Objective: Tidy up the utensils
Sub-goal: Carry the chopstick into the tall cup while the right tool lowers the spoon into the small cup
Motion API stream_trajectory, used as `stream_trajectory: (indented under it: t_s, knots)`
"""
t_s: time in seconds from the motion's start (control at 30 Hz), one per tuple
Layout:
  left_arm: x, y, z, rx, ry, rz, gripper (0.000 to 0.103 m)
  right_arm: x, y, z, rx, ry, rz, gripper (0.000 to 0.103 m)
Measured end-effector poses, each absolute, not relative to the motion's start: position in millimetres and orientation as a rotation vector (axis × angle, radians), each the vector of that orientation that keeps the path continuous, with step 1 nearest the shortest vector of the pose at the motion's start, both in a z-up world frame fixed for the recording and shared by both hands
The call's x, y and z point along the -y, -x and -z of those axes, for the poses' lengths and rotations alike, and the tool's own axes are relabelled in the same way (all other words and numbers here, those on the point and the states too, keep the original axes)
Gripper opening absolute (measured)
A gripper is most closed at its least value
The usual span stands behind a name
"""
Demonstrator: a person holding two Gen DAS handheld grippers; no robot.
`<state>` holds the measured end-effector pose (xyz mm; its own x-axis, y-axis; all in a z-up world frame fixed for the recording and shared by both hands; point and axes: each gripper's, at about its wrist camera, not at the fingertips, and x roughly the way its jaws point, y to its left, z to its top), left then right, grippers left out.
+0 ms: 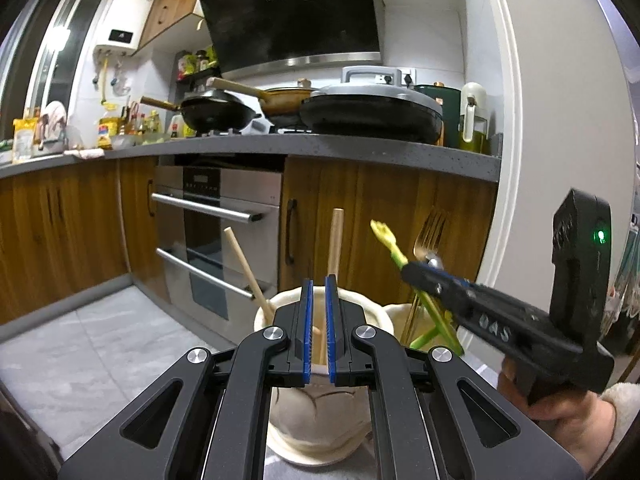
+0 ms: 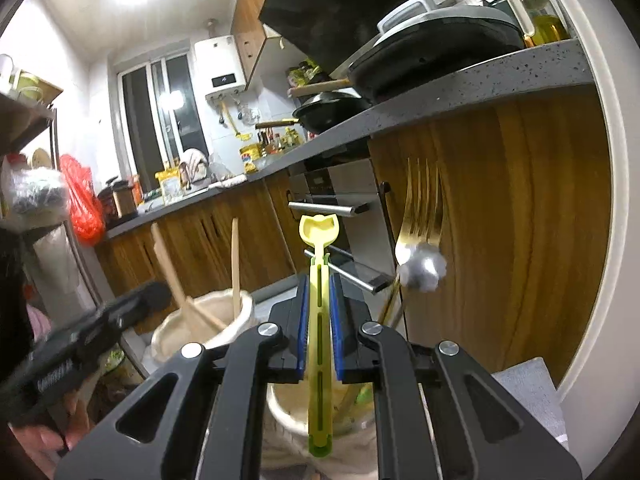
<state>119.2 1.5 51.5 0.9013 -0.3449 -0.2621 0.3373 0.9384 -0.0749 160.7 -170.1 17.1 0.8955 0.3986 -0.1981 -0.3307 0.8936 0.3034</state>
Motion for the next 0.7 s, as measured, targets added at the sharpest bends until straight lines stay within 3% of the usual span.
stream_trajectory:
  t_s: [0.7]
  knots:
    - [-6,-106,-48,-0.295,0.053,0.385,0.007,175,-133,-25,-0.188,-0.175,-0.359,0.010]
